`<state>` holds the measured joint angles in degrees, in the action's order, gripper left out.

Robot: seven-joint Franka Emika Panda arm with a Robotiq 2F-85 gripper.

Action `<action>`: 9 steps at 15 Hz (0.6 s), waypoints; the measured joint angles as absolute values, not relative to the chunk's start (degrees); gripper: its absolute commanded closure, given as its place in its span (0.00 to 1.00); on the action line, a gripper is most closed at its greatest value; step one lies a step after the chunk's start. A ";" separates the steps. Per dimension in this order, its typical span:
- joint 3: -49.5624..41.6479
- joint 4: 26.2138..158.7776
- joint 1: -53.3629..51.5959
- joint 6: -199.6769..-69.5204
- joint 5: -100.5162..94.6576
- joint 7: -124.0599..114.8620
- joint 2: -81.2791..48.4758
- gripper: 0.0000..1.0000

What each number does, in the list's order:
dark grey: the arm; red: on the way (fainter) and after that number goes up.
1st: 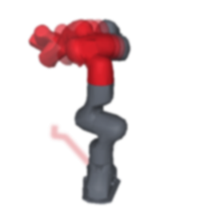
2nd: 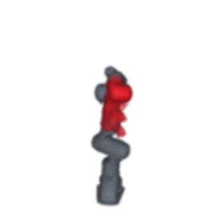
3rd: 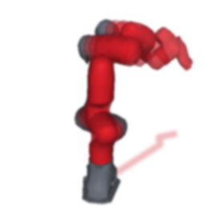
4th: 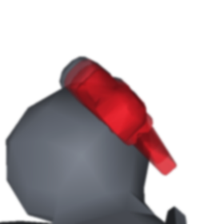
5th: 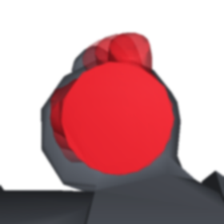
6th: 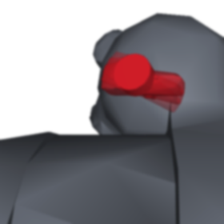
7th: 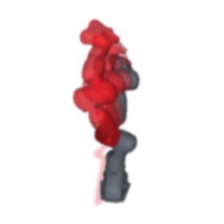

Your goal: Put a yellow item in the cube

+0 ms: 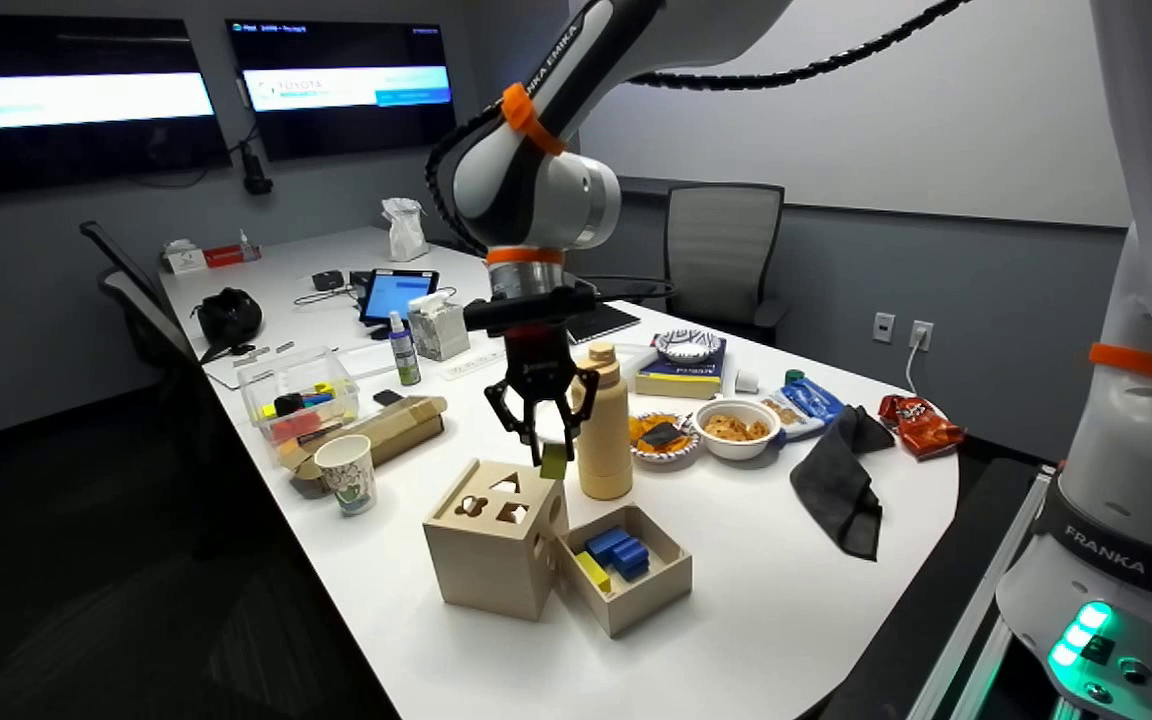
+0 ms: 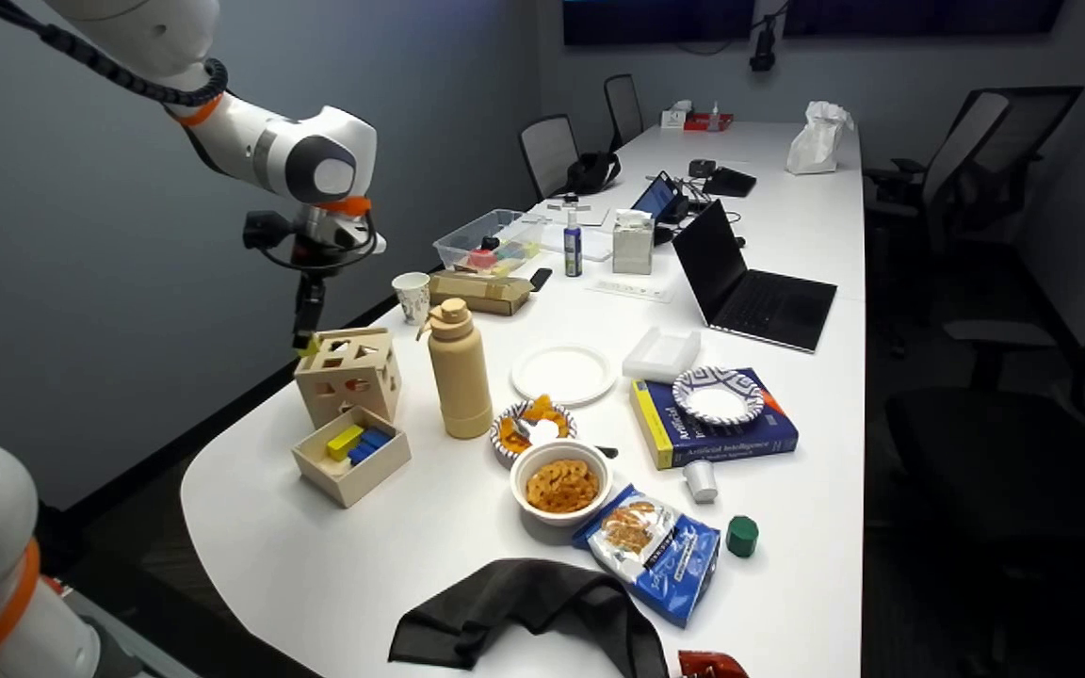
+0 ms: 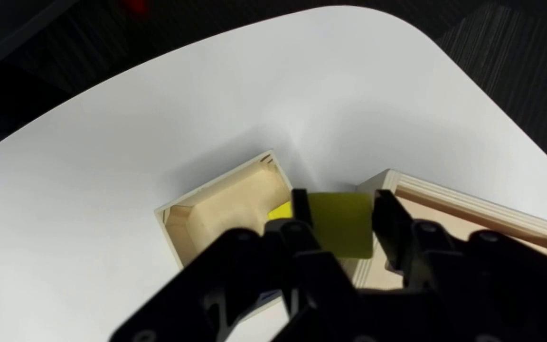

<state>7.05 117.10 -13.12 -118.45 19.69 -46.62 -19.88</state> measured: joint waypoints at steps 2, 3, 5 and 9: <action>7.69 116.30 -13.21 -118.47 20.90 -47.19 -21.55 0.87; 7.86 115.73 -13.31 -118.50 21.35 -47.54 -22.48 0.87; 7.94 114.45 -13.62 -118.55 21.62 -48.51 -24.19 0.87; 7.90 110.85 -13.87 -118.42 21.57 -50.38 -26.96 0.87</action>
